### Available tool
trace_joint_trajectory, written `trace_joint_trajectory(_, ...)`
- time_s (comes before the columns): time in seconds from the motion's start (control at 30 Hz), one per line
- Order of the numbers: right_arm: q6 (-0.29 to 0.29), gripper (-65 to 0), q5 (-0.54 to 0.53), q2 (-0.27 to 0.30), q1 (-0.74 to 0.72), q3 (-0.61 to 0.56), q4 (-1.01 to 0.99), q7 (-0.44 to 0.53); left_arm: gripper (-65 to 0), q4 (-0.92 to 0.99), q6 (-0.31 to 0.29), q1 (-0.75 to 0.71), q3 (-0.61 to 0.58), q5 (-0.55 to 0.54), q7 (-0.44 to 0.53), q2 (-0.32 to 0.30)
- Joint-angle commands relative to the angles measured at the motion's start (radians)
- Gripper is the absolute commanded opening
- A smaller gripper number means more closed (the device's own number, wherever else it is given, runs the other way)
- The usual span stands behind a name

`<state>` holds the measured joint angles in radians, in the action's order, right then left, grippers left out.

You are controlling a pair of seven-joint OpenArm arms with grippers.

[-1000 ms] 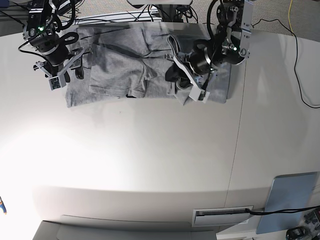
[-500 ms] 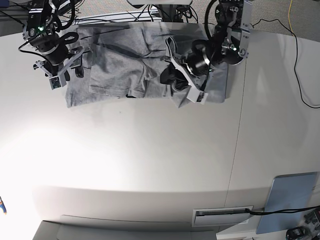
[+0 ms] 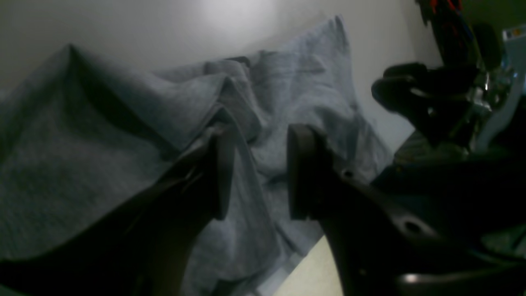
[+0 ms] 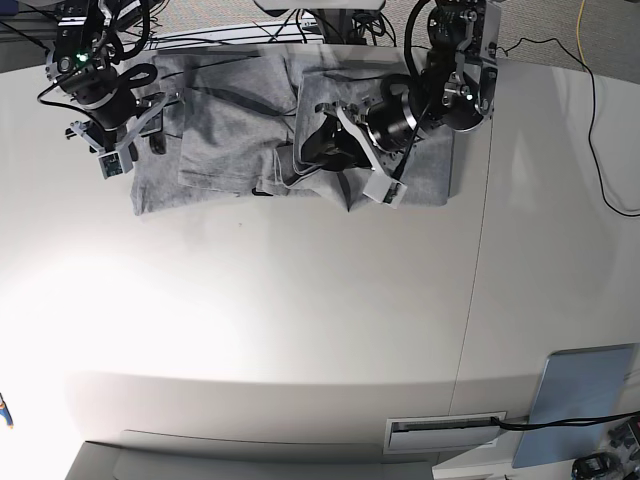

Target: Fold the T-shirt properly

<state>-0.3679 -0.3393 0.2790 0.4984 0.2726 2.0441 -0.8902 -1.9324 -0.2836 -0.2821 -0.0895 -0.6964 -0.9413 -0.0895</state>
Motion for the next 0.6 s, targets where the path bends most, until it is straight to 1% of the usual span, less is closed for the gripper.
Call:
trace_joint_trajectory(0.0, 0.002, -38.1, 0.000, 0.012, -0.002, 0.026, 0.018, 0.022, -42.2, -0.018, -0.048, 0.010, 0.001, 0.005, 0.006, 0.003)
trace_joint_trajectory(0.03, 0.002, -38.1, -0.001, 0.012, -0.002, 0.046, 0.018, 0.021, -42.2, -0.018, -0.093, 0.014, 0.001, 0.029, -0.015, 0.003)
trace_joint_trajectory(0.07, 0.002, -38.1, -0.002, 0.013, -0.002, 0.069, 0.018, 0.022, -42.2, -0.019, -0.113, 0.020, 0.001, 0.062, -0.043, 0.003)
trace_joint_trajectory(0.1, 0.002, -38.1, -0.005, 0.013, -0.002, 0.095, 0.018, 0.021, -42.2, -0.019, -0.114, 0.024, 0.001, 0.110, -0.057, 0.003)
trace_joint_trajectory(0.13, 0.001, -38.1, -0.009, 0.012, -0.002, 0.119, 0.018, 0.022, -42.2, -0.018, -0.102, 0.025, 0.001, 0.167, -0.050, 0.003)
trace_joint_trajectory(0.17, 0.001, -38.1, -0.021, 0.013, -0.002, 0.142, 0.018, 0.022, -42.3, -0.018, -0.076, 0.025, 0.001, 0.216, -0.023, 0.003)
trace_joint_trajectory(0.23, 0.001, -38.1, -0.064, 0.018, -0.002, 0.177, 0.018, 0.018, -45.0, -0.017, -0.004, 0.026, 0.000, 0.275, 0.040, 0.004)
trace_joint_trajectory(0.27, 0.000, -38.1, -0.085, 0.018, -0.002, 0.192, 0.018, 0.014, -48.4, -0.017, 0.013, 0.027, 0.000, 0.294, 0.060, 0.004)
trace_joint_trajectory(0.3, -0.003, -38.1, -0.106, 0.018, -0.002, 0.202, 0.018, 0.010, -53.4, -0.017, 0.014, 0.031, 0.000, 0.314, 0.059, 0.004)
trace_joint_trajectory(0.33, -0.005, -38.1, -0.119, 0.018, -0.002, 0.207, 0.018, 0.006, -60.5, -0.016, 0.009, 0.034, 0.000, 0.338, 0.059, 0.003)
trace_joint_trajectory(0.37, -0.008, -38.1, -0.125, 0.018, -0.002, 0.207, 0.018, 0.006, -65.0, -0.014, 0.006, 0.036, 0.000, 0.356, 0.059, 0.003)
trace_joint_trajectory(0.47, -0.014, -38.1, -0.125, 0.018, -0.002, 0.206, 0.018, 0.007, -65.0, 0.011, 0.002, 0.037, 0.000, 0.364, 0.074, 0.006)
trace_joint_trajectory(0.57, -0.013, -38.1, -0.125, 0.018, -0.002, 0.206, 0.018, 0.005, -65.0, 0.095, 0.003, 0.060, -0.010, 0.364, 0.097, 0.009)
